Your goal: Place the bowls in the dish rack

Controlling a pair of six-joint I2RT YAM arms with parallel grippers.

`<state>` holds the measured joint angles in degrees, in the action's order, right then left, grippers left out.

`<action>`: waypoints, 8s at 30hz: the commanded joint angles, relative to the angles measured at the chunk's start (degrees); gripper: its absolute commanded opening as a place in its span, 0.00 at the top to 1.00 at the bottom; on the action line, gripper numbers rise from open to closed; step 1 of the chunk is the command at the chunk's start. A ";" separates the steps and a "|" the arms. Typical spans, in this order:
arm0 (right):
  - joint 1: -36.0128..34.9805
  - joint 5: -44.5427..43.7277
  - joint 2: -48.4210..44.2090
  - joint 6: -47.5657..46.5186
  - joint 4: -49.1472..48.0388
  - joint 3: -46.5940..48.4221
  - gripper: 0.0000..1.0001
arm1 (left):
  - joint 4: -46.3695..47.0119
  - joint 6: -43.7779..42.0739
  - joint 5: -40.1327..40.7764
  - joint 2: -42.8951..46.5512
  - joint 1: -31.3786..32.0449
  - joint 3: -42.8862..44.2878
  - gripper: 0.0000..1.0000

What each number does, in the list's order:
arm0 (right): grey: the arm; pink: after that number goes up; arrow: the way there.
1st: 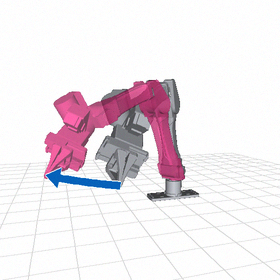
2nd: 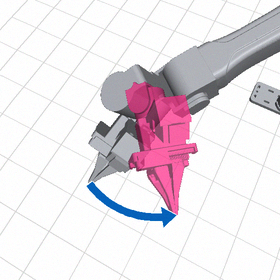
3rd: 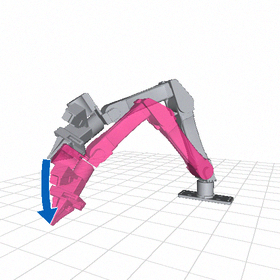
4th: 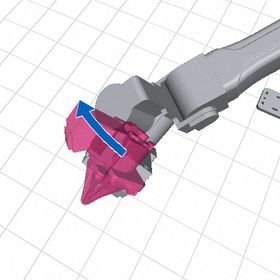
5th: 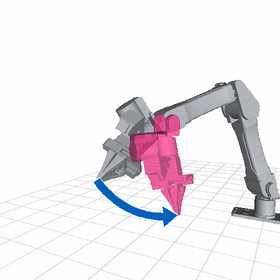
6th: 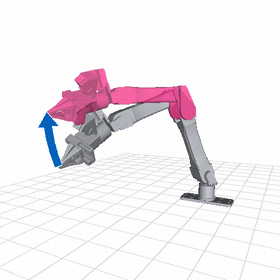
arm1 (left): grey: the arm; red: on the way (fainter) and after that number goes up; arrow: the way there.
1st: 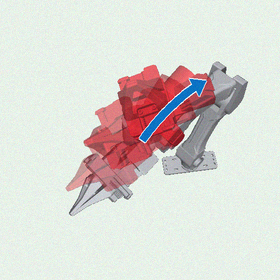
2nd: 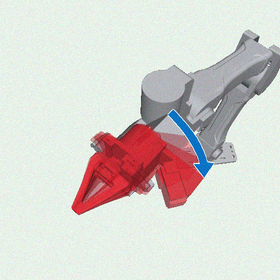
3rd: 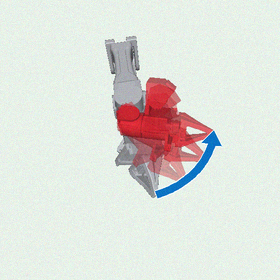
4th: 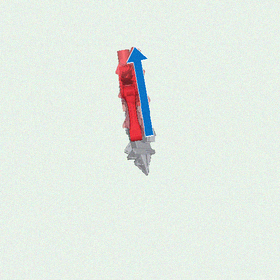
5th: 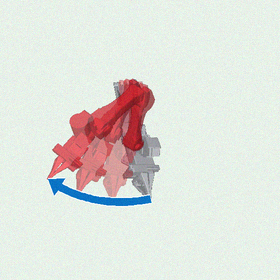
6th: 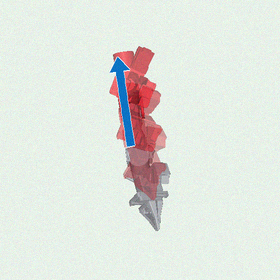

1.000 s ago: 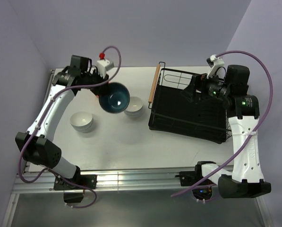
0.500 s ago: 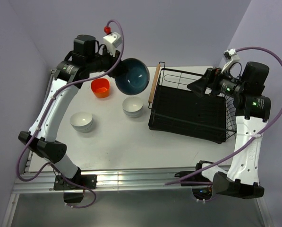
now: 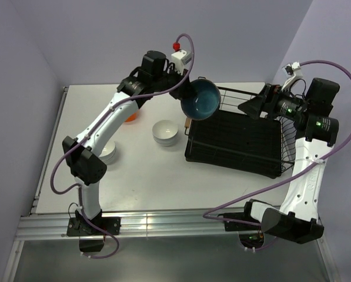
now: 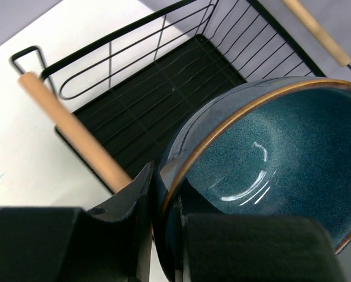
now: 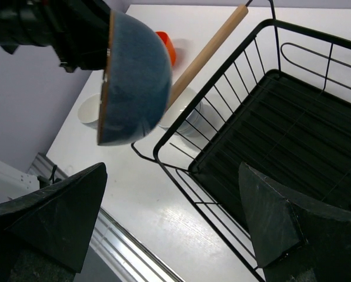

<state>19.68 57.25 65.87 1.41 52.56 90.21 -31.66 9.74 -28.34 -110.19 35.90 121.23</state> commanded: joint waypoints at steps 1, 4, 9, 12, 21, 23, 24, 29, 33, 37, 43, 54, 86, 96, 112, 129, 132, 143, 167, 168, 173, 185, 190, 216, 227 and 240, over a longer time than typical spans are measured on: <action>0.71 2.59 0.92 0.08 -3.51 -0.83 0.00 | 14.59 6.69 -4.88 -0.36 0.75 4.89 1.00; 0.71 4.71 2.50 1.66 -5.18 -1.35 0.00 | 17.06 8.28 -5.24 -1.86 1.45 4.98 1.00; 0.71 7.60 4.53 3.51 -7.64 -1.79 0.00 | 20.93 11.88 -5.76 -4.94 2.51 6.65 1.00; 0.62 9.63 4.62 6.23 -9.92 -3.02 0.00 | 22.69 13.29 -5.68 -6.52 3.38 7.26 1.00; 0.71 10.69 3.22 2.73 -7.65 -4.08 0.00 | 26.73 16.19 -5.94 -11.00 5.85 9.64 1.00; 0.71 9.81 3.30 1.06 -6.25 -4.52 0.00 | 27.79 16.89 -6.38 -11.36 6.11 9.64 1.00; 0.71 9.63 3.57 0.36 -5.71 -4.61 0.00 | 28.23 17.07 -6.73 -11.71 6.20 9.64 1.00; 0.71 9.89 4.97 -0.79 -4.39 -6.01 0.00 | 31.21 18.91 -8.57 -11.98 6.64 8.85 1.00; 0.71 10.42 6.82 -2.55 -3.51 -6.19 0.00 | 34.46 20.85 -9.89 -12.06 6.64 7.80 1.00; 0.71 10.42 6.64 -1.50 -5.17 -7.85 0.00 | 36.58 23.21 -10.86 -12.33 6.64 6.92 1.00; 0.71 12.44 5.24 4.03 -10.44 -10.76 0.00 | 38.86 26.03 -11.74 -13.56 6.90 6.30 1.00; 0.62 9.73 3.30 9.48 -17.22 -14.36 0.00 | 37.64 25.68 -8.84 -14.61 8.75 6.12 1.00; 0.62 11.39 3.66 10.80 -19.59 -15.77 1.00 | 35.09 23.92 -3.92 -15.93 10.68 5.60 0.83; 1.23 10.42 2.78 11.60 -21.09 -15.68 1.00 | 34.12 23.05 -3.65 -15.58 10.77 4.72 0.61; 3.17 4.45 2.86 8.70 -18.98 -14.63 1.00 | 32.01 22.25 -0.76 -15.76 10.33 4.63 0.25; 4.75 -5.04 5.24 2.02 -13.54 -13.92 1.00 | 29.03 20.32 2.41 -12.86 8.66 3.05 0.05; 4.93 -7.06 5.67 0.53 -12.74 -14.28 1.00 | 28.67 20.15 2.32 -12.42 8.22 3.49 0.02; 5.98 -16.46 9.37 -4.05 -10.98 -15.07 1.00 | 26.83 21.99 1.18 -7.94 6.20 2.79 0.01; 6.07 -36.59 14.46 -5.28 -11.77 -12.17 1.00 | 24.28 23.05 0.39 -2.92 1.89 -0.64 0.00; 6.07 -37.56 14.64 -5.36 -11.77 -11.99 1.00 | 24.36 22.96 0.48 -2.84 1.81 -0.56 0.01; 6.07 -42.83 15.43 -5.36 -11.86 -10.94 1.00 | 24.19 22.78 0.74 -2.75 1.72 -0.64 0.01; 4.93 -51.62 17.89 -7.82 -11.95 -9.79 1.00 | 23.31 21.03 1.09 -1.34 1.28 -2.14 0.01; 3.53 -56.98 17.81 -9.84 -13.53 -10.23 1.00 | 22.52 19.71 2.14 0.50 1.10 -3.19 0.01; -7.90 -82.21 24.04 -19.43 -24.25 -13.92 1.00 | 18.30 13.64 4.43 10.52 0.93 -11.37 0.00; -11.85 -88.36 28.00 -21.71 -28.29 -16.21 1.00 | 17.34 13.03 5.93 11.49 1.01 -11.98 0.01; -13.79 -89.43 31.08 -20.66 -24.62 -14.63 0.90 | 16.81 12.06 6.36 12.28 0.93 -12.77 0.00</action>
<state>5.76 -31.83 96.57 -21.02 26.61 73.10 -15.70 23.09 -22.55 -100.60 37.04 108.88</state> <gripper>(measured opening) 0.789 0.994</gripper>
